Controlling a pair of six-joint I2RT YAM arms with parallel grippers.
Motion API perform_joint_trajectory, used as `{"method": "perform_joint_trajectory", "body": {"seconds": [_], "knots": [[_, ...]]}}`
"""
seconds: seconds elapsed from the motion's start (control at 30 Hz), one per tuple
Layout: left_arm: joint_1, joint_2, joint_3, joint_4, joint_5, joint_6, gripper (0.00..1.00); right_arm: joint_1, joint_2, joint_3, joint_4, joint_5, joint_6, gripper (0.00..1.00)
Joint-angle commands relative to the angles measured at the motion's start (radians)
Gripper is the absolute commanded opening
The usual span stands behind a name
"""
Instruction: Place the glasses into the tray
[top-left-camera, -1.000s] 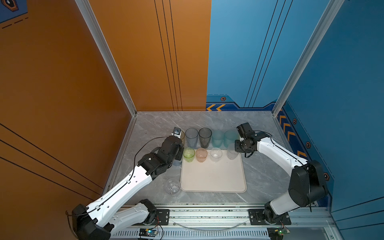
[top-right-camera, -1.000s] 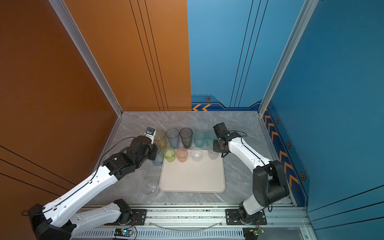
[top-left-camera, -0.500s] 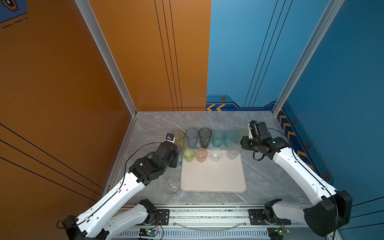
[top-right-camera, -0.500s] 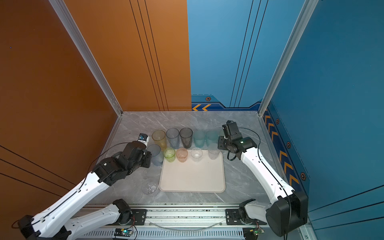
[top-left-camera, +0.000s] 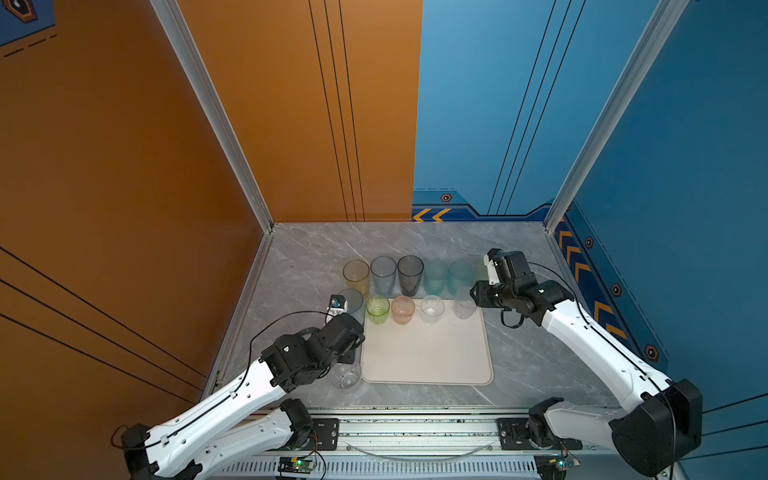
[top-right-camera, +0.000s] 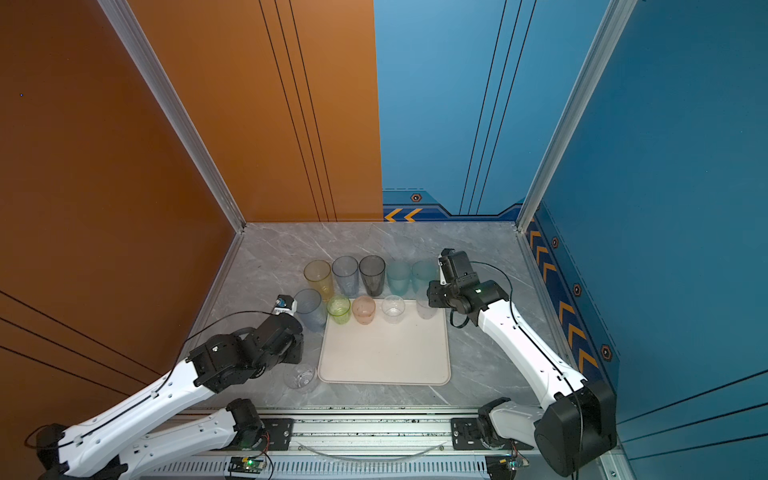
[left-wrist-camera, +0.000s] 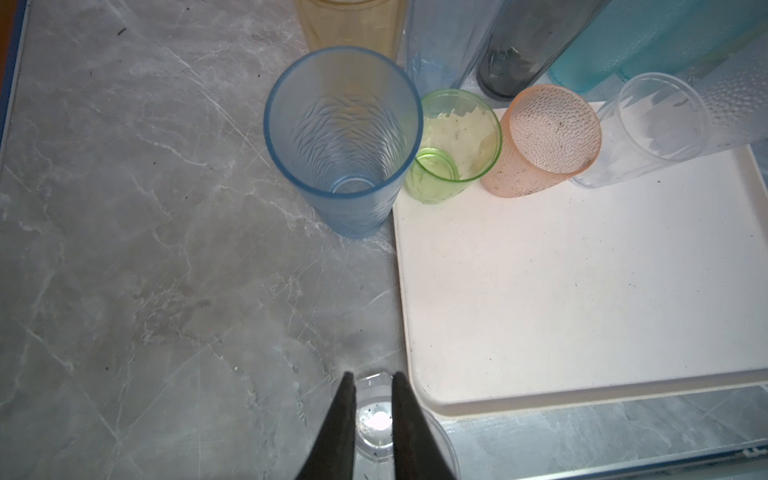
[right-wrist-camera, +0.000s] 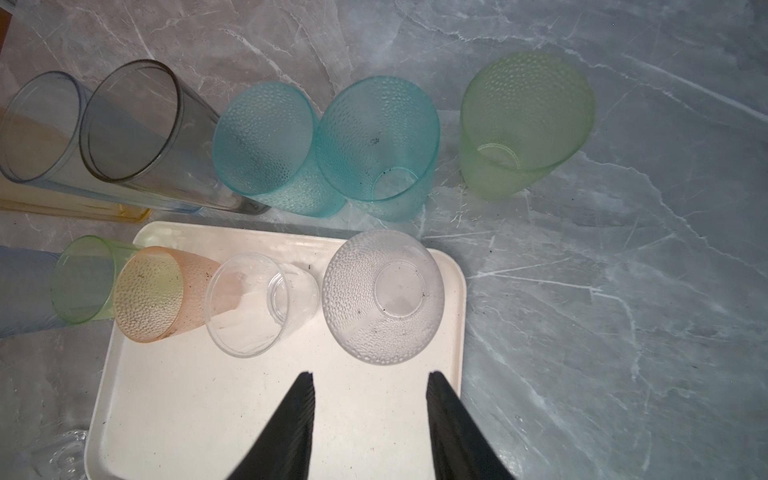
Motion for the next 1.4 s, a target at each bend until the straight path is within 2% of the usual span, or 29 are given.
{"method": "perform_joint_trajectory", "body": {"seconds": [0.0, 0.17, 0.77, 0.93, 1.37], "knots": [[-0.036, -0.047, -0.033, -0.086, -0.060, -0.115, 0.18, 0.007, -0.029, -0.019, 0.023, -0.031, -0.025, 0.44], [-0.070, -0.058, -0.070, -0.109, -0.067, -0.170, 0.19, 0.019, -0.038, -0.026, 0.026, -0.039, -0.019, 0.44], [-0.074, -0.041, -0.164, -0.154, -0.058, -0.267, 0.19, 0.065, -0.030, -0.036, 0.028, -0.017, -0.003, 0.44], [-0.074, -0.019, -0.171, -0.154, -0.055, -0.276, 0.19, 0.067, -0.030, -0.037, 0.029, -0.017, -0.008, 0.44], [-0.063, -0.066, -0.183, -0.151, 0.000, -0.291, 0.20, 0.079, 0.004, -0.040, 0.052, -0.023, -0.005, 0.44]]}}
